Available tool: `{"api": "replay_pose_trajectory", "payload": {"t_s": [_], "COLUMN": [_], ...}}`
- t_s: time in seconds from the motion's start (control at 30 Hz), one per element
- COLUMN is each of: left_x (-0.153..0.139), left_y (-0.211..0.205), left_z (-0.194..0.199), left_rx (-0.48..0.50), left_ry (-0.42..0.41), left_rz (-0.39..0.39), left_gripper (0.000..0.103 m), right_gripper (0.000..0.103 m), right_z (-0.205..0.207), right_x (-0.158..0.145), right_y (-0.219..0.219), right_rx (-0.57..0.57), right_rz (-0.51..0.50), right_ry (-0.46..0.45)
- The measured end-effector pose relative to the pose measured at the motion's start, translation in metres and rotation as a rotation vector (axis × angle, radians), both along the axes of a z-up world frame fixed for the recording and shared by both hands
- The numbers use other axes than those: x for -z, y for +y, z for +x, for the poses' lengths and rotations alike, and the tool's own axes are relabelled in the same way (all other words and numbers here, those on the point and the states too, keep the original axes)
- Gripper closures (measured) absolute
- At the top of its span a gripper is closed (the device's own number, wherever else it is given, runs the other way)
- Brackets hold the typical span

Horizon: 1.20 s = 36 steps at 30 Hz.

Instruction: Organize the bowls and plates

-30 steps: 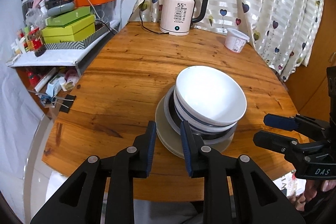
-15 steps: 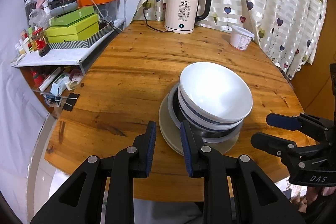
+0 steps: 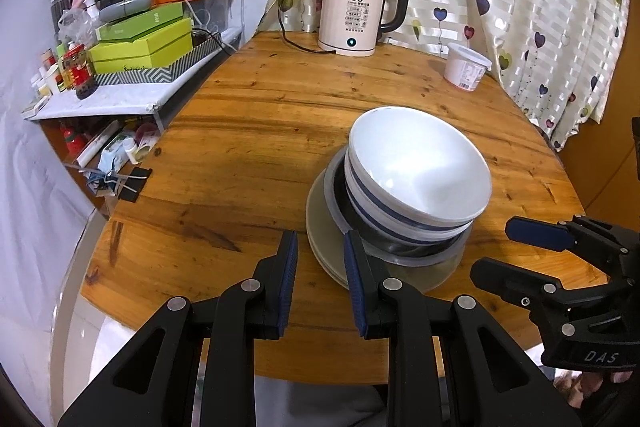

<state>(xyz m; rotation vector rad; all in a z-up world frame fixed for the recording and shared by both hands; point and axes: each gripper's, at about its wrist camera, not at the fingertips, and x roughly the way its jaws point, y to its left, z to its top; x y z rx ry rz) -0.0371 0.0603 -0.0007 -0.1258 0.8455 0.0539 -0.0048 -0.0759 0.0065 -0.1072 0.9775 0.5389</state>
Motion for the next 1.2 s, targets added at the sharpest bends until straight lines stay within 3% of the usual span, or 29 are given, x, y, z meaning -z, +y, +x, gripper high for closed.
{"api": "replay_pose_trajectory", "payload": {"t_s": [1.2], "left_x": [0.012], "left_y": [-0.001], "left_z": [0.003], "left_rx": [-0.012], "left_ry": [0.037], "left_rz": [0.009], "left_gripper": [0.078], "right_gripper": [0.036], "right_z": [0.002], "right_x": [0.005], "right_y": [0.008], "right_rx": [-0.009], "right_rz": [-0.017], "right_ry": [0.008]}}
